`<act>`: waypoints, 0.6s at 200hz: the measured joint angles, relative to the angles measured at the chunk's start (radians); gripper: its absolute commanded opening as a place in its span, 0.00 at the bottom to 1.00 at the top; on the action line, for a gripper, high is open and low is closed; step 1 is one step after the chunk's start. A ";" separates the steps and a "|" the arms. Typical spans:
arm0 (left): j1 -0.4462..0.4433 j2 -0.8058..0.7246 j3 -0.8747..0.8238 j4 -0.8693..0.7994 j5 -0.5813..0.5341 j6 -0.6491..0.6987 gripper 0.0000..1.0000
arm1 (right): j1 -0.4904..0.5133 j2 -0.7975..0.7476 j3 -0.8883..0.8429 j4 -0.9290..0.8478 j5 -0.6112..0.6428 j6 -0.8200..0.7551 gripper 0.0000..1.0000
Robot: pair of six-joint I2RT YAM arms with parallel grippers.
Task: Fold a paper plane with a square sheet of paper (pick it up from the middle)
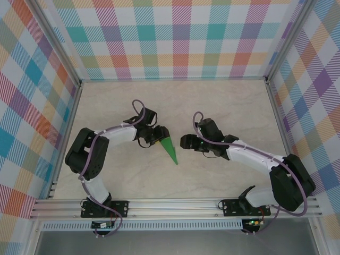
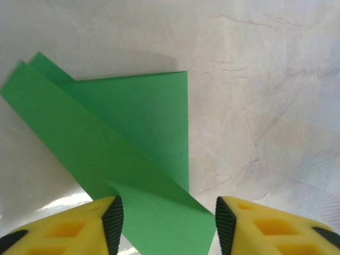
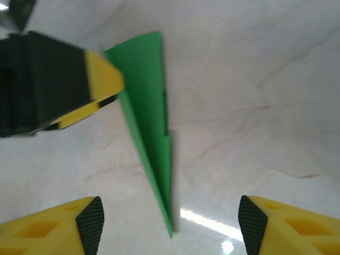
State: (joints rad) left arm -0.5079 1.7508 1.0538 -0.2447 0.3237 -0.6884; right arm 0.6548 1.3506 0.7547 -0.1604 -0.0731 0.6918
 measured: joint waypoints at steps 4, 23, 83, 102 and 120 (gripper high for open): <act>-0.005 -0.007 0.014 -0.025 -0.018 0.000 0.61 | -0.005 0.000 0.000 -0.007 0.013 0.013 0.85; -0.032 -0.023 0.081 -0.142 -0.103 -0.008 0.67 | -0.029 0.000 -0.001 -0.042 0.058 0.055 0.93; -0.169 0.076 0.282 -0.407 -0.317 -0.060 0.70 | -0.054 0.000 -0.009 -0.063 0.093 0.110 1.00; -0.192 0.124 0.316 -0.443 -0.349 -0.082 0.65 | -0.059 0.000 -0.017 -0.067 0.092 0.117 1.00; -0.197 0.156 0.322 -0.468 -0.364 -0.103 0.58 | -0.060 0.000 -0.028 -0.069 0.092 0.120 1.00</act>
State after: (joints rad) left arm -0.7052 1.9064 1.3754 -0.7132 -0.0399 -0.7914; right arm 0.5953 1.3510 0.7265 -0.2298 0.0193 0.8120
